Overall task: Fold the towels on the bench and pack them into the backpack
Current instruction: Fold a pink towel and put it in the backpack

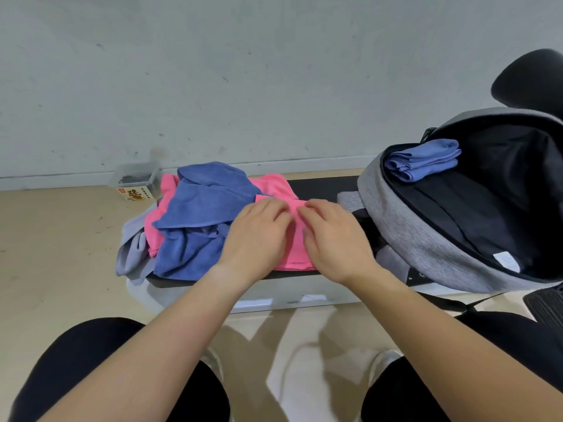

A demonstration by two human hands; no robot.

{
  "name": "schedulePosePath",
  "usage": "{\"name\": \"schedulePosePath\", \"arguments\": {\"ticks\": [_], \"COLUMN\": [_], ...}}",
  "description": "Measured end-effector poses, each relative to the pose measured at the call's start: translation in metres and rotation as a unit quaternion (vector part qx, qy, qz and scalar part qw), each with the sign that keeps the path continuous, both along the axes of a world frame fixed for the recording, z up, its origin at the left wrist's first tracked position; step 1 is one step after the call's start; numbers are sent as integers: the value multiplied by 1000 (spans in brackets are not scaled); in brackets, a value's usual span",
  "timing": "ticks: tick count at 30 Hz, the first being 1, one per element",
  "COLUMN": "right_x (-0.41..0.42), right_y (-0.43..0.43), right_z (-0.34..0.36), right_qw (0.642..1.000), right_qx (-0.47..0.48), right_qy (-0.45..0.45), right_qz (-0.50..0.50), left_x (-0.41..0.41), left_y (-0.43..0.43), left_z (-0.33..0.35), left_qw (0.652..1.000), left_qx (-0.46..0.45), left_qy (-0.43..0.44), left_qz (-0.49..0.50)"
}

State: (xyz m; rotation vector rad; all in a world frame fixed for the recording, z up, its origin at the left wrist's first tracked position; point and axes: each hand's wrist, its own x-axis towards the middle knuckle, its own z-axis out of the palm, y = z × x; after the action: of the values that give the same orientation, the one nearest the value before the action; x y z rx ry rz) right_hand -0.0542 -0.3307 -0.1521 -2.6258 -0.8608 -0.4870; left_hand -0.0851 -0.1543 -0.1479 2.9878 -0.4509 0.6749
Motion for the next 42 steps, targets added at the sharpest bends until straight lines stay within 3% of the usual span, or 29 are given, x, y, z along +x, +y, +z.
{"name": "schedulePosePath", "arguments": {"ticks": [4,8,13,15,17,20,22,25,29,32,35,39,42], "right_x": [6,12,32,47,60,72,76,76,70,71,76,80,80], "right_y": [1,-8,-9,-6,-3,4,6,2,-15,-22,-21,-22,-22], "right_z": [-21,-26,-9,8,27,45,52,51,45,46,47,43,42], "right_qw": [985,969,979,980,958,932,935,948,955,950,948,935,890], "right_qx": [-158,-212,-150,-154,-217,-246,-234,-198,-119,-136,-87,7,129], "right_qy": [67,122,124,119,184,264,265,244,268,281,305,355,436], "right_qz": [-6,20,56,46,31,26,35,48,37,24,24,-17,-38], "left_x": [6,7,11,24,38,48,51,56,57,54,54,53,51], "left_y": [-6,-2,-7,-3,3,14,17,21,28,25,22,20,15], "left_z": [-30,-36,-3,17,30,31,36,48,49,46,43,39,36], "left_qw": [990,975,971,986,992,970,960,971,957,956,962,954,954], "left_qx": [74,35,23,18,46,69,53,16,-121,-114,-106,-108,-131], "left_qy": [122,217,238,166,110,220,264,236,265,267,243,252,237], "left_qz": [18,19,8,22,45,73,72,46,11,30,60,124,124]}}
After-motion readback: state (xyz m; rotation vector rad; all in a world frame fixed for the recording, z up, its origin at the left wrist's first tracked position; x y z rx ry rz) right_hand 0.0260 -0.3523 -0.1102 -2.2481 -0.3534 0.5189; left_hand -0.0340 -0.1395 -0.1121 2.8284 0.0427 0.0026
